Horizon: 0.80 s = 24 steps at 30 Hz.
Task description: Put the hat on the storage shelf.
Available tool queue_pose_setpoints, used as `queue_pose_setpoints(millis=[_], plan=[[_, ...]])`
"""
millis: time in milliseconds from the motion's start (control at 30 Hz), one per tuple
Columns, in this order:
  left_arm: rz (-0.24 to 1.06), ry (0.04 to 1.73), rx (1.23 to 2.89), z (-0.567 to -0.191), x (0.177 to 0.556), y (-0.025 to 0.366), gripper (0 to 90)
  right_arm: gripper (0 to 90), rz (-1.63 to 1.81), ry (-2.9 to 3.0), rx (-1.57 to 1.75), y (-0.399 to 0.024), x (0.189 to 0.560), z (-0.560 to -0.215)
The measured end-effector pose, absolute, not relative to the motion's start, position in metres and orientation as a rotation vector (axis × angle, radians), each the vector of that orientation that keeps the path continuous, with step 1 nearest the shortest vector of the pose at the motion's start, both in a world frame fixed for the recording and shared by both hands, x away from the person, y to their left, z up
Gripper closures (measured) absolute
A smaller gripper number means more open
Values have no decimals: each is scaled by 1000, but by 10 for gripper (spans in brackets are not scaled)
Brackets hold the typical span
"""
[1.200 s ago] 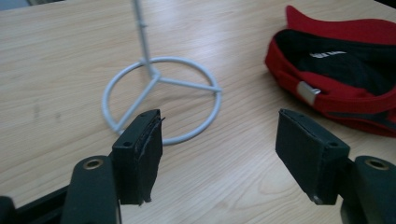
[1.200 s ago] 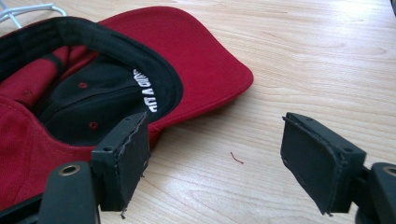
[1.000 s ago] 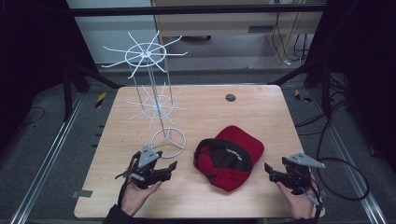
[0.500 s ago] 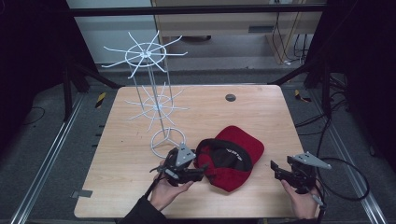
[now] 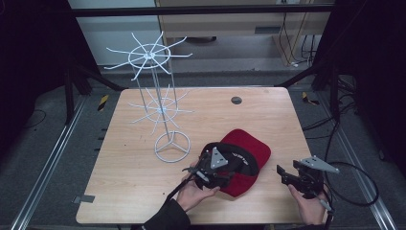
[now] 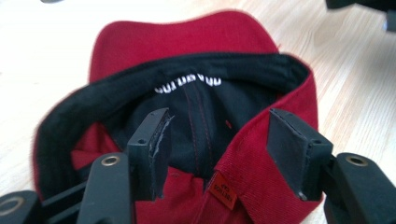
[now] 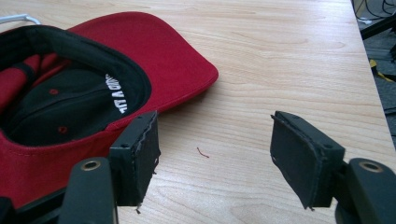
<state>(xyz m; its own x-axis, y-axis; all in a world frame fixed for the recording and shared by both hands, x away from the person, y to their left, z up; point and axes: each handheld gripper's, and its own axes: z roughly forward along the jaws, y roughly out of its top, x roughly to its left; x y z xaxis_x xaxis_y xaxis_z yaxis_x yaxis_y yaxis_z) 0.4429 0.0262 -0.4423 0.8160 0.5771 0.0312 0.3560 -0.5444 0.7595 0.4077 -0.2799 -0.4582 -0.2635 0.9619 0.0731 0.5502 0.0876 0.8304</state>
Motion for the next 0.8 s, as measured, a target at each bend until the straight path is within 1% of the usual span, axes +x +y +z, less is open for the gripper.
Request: queue_pose_setpoints(millis=[167,233,400,467,600,667,700,800], plan=[[316,676,2249,-451,445,22,430,325,1070,1870,1484,-280,408,-458],[296,670,2267,-455,446,21,471,321,1072,1873,1481,-279,408,-459],[250,675,2298,-458,447,20,614,316,1060,1893,1471,-277,409,-460],[246,683,2301,-459,446,20,645,315,1058,1896,1473,-276,409,-460],[209,698,2298,-459,445,20,765,317,1061,1900,1475,-275,409,-460],[199,703,2299,-458,445,20,794,318,1061,1900,1472,-275,409,-460],[189,700,2290,-458,444,20,823,319,1065,1900,1472,-275,409,-460],[175,688,2262,-454,442,22,830,319,1069,1902,1472,-275,408,-459]])
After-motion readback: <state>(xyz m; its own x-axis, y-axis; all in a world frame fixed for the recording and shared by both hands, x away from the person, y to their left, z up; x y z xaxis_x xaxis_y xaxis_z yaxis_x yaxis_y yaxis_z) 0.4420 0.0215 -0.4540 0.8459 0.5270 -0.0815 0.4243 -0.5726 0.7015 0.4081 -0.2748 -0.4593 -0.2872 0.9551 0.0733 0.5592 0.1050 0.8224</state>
